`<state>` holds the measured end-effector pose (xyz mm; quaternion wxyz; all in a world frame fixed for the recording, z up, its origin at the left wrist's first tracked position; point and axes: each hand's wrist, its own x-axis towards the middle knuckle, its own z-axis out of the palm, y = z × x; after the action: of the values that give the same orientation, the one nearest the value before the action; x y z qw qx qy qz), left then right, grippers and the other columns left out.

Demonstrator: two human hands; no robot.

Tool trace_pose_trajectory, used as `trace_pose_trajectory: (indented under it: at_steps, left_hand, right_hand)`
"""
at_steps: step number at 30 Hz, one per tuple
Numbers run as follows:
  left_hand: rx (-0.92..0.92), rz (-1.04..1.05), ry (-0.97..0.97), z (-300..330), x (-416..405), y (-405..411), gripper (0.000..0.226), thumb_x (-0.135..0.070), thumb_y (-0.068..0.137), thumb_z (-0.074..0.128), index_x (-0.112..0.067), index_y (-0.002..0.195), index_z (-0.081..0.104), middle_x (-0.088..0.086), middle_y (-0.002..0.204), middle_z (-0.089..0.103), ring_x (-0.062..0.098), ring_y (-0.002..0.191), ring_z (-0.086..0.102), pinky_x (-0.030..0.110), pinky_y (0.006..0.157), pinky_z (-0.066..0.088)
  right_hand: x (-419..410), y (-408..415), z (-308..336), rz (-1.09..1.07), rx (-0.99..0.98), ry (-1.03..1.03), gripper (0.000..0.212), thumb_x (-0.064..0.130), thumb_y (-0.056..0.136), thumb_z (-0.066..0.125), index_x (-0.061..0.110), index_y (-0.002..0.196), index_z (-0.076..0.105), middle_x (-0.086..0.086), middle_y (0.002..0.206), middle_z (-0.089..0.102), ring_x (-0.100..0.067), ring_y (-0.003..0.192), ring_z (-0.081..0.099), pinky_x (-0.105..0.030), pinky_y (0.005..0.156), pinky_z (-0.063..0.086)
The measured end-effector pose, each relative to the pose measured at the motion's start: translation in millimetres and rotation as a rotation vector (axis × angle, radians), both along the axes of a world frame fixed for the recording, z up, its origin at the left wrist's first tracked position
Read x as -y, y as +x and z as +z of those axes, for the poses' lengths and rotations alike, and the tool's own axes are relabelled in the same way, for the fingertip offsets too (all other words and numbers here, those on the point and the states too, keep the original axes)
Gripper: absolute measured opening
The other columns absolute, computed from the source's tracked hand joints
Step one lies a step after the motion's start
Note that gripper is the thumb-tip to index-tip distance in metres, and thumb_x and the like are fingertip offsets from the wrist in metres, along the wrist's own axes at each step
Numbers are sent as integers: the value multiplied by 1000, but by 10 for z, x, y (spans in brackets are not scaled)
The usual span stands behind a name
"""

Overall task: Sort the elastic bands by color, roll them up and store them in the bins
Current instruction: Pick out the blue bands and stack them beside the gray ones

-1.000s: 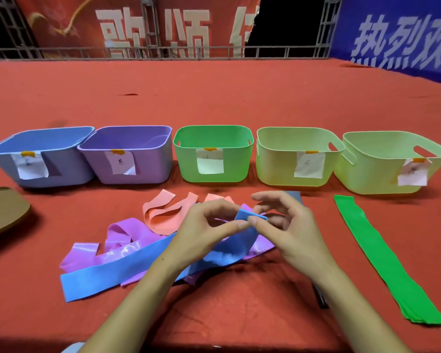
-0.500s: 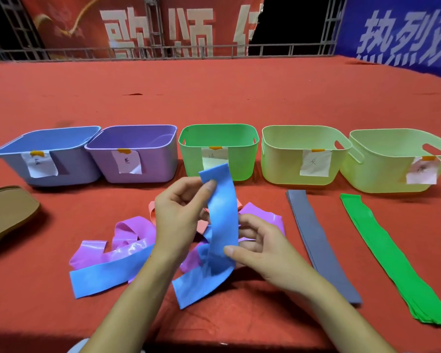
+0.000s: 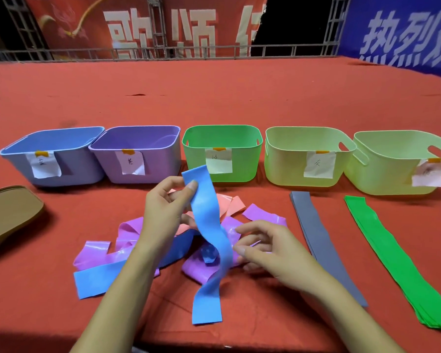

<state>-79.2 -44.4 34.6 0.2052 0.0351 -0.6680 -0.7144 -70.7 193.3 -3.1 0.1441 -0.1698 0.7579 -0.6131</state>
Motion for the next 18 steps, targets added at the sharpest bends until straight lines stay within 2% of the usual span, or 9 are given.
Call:
trace_pose_trajectory:
  at_steps: [3,5,10,14,18]
  left_hand:
    - [15,16,-77,-46,232,-57,15,-14,102,72,-5,95,61,8,63,50,17,48,44,24,42,42]
    - [36,3,-65,-51,379,-67,17,-17,101,73,-4,95,64,14,68,42,20,47,35,24,41,35]
    - [49,57,-49,-37,590,-67,13,-16,99,75,-7,94,67,14,74,45,19,46,33,24,40,32]
    - [38,77,-44,-42,666,-72,15,-17,99,75,-4,95,69,13,72,45,18,47,30,24,41,30]
    - [35,73,-35,-50,696,-69,18,-19,99,76,-2,98,70,14,73,45,19,49,29,23,41,30]
  right_hand:
    - [-29,-56,-23,-73,-119,54,24,10,94,76,22,115,72,-3,99,78,-22,88,78,-50,87,63]
    - [-8,-65,-38,-100,-133,37,23,9,94,77,23,111,74,0,98,79,-18,89,78,-46,88,64]
    - [119,-59,-119,-97,-235,127,21,13,93,78,25,110,75,11,103,79,-5,98,74,-32,93,60]
    - [229,-83,-131,-21,-380,233,25,12,92,77,27,112,76,17,111,73,-4,104,69,-21,86,56]
    - [356,-133,-208,137,-477,349,25,35,91,81,42,115,77,19,127,58,-3,118,60,-20,86,54]
